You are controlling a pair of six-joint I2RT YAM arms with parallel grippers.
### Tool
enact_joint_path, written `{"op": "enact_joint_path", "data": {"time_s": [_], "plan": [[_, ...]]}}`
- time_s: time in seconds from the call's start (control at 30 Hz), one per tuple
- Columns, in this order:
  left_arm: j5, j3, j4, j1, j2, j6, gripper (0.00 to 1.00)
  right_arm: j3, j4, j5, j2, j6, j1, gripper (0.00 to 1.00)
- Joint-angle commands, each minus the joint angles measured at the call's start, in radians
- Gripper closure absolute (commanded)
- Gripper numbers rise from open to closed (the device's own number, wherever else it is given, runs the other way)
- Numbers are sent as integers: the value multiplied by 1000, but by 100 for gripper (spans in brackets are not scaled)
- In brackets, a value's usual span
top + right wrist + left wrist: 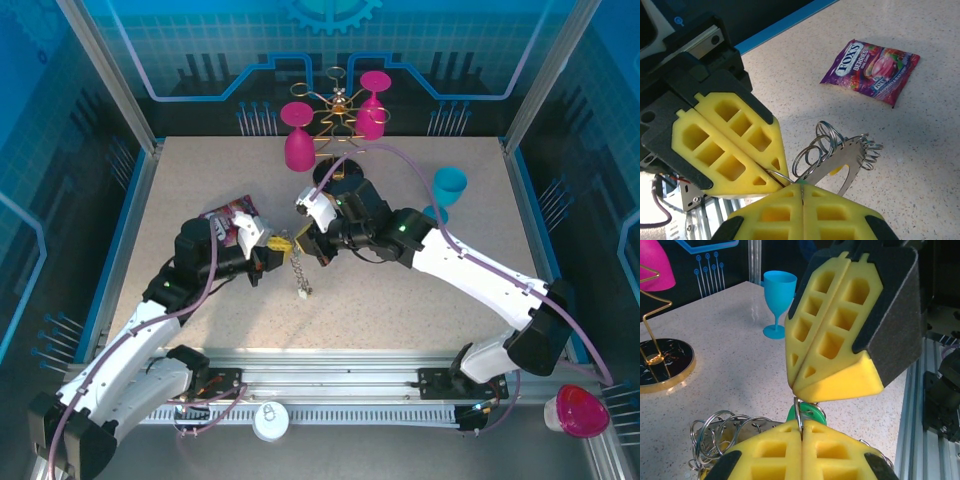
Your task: Put the keys on the keyring
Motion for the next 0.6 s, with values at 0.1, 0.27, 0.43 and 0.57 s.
{"op": "enact_joint_path", "data": {"time_s": [0.1, 0.27, 0.43, 0.57], "plan": [[4, -18, 140, -4, -36, -26, 100, 22, 35, 81, 37, 107, -2, 100], [-22, -31, 167, -5, -60, 32, 100, 23, 20, 38, 44, 130, -3, 100], [-41, -57, 240, -5, -82, 53, 100, 0, 7, 30, 33, 148, -15, 100], [-49, -74, 290, -3, -84, 53, 100, -20, 9, 0, 25, 159, -27, 91]]}}
